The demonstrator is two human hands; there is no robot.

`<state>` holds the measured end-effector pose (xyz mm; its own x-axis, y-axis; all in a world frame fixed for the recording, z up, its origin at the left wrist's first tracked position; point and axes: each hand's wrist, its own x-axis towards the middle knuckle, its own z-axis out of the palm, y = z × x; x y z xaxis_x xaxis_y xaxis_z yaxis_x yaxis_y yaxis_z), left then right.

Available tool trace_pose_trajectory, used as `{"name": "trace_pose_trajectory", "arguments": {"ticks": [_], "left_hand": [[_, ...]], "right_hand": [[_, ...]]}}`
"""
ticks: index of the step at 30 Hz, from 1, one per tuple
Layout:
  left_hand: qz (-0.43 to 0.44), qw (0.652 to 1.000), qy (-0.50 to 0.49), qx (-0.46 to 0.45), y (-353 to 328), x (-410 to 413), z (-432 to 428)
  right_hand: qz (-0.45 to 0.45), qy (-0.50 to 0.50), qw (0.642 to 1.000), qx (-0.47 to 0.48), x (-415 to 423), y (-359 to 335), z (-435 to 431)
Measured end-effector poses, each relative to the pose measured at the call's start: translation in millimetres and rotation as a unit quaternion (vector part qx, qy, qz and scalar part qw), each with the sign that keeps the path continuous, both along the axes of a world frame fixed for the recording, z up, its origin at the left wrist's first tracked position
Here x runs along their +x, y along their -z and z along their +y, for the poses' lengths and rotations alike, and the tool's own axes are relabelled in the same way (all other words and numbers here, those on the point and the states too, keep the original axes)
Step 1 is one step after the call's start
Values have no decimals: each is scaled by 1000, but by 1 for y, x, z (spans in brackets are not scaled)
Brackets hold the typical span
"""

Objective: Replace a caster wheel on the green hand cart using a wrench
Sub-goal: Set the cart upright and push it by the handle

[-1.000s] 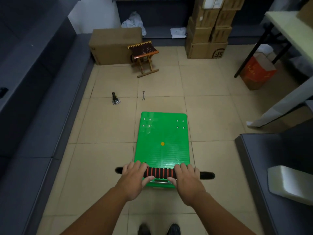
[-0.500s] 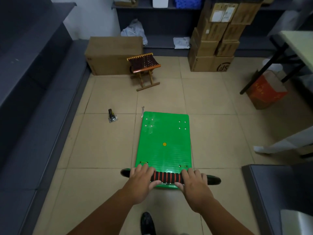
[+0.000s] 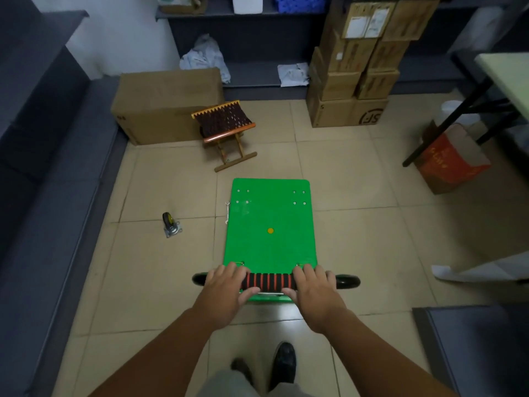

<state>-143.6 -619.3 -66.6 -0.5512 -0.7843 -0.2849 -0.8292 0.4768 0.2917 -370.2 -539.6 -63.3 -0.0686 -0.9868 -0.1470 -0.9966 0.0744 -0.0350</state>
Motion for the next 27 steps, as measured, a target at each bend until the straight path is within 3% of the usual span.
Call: {"name": "trace_pose_trajectory", "arguments": {"ticks": [13, 20, 27], "left_hand": [[-4, 999, 32, 1, -2, -23, -100], [-42, 998, 54, 2, -6, -23, -82], [-40, 999, 1, 19, -9, -32, -8]], "right_hand": [[27, 4, 999, 45, -22, -3, -92], [2, -12, 999, 42, -26, -2, -73], [-5, -92, 992, 83, -48, -9, -36]]}}
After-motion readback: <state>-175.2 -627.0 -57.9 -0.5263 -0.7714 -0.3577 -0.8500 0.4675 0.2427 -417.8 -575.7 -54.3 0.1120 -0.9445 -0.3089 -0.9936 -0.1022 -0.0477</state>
